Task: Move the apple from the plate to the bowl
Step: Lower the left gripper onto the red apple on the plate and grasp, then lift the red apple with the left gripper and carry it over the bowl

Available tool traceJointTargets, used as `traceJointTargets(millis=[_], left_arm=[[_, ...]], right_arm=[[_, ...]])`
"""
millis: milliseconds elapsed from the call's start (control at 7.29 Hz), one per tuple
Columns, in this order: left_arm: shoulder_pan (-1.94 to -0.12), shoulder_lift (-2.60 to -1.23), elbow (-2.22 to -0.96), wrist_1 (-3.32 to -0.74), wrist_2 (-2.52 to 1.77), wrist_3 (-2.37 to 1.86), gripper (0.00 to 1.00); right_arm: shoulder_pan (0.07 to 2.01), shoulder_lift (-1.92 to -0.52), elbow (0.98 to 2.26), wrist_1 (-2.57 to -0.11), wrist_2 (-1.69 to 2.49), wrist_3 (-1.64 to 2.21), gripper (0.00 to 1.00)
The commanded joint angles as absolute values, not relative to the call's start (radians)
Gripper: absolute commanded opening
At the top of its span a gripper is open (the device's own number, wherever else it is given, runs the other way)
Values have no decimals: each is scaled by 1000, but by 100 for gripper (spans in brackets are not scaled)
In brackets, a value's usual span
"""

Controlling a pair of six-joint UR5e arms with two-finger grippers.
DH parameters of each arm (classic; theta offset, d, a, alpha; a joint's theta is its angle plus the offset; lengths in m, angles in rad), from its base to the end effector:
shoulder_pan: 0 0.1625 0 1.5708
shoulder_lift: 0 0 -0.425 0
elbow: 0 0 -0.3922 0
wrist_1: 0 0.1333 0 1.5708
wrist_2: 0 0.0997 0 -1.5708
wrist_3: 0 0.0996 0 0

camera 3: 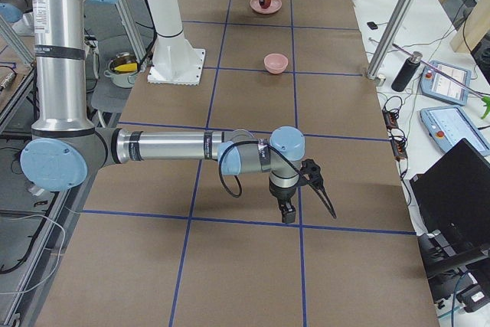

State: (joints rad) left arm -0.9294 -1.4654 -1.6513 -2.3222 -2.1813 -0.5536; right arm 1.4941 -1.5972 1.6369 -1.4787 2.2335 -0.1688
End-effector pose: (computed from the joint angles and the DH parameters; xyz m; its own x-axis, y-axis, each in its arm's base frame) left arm 0.2238 -0.4271 0.5897 0.5998 0.3617 -0.7138 -0.1551 0.9276 0.3398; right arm 0.0343 -0.4939 0.6365 0.7560 -0.3051 0.5792 0.2059 0.9507 0.2320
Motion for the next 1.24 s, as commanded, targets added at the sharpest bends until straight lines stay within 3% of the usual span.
traceJointTargets(millis=[0, 412, 824, 1098], left_arm=[[-942, -1470, -1721, -2300, -2209, -590, 0], [-939, -1670, -1802, -2016, -2204, -722, 0], [-916, -1964, -1833, -1693, -2200, -869, 0], [-769, -2118, -1821, -1581, -2095, -1041, 0]], right_arm=[[1494, -1598, 1637, -1479, 2233, -169, 100], [1494, -1600, 1632, -1480, 2247, -169, 100], [1494, -1600, 1631, -1480, 2252, -167, 100], [1494, -1598, 1631, -1480, 2253, -167, 100]])
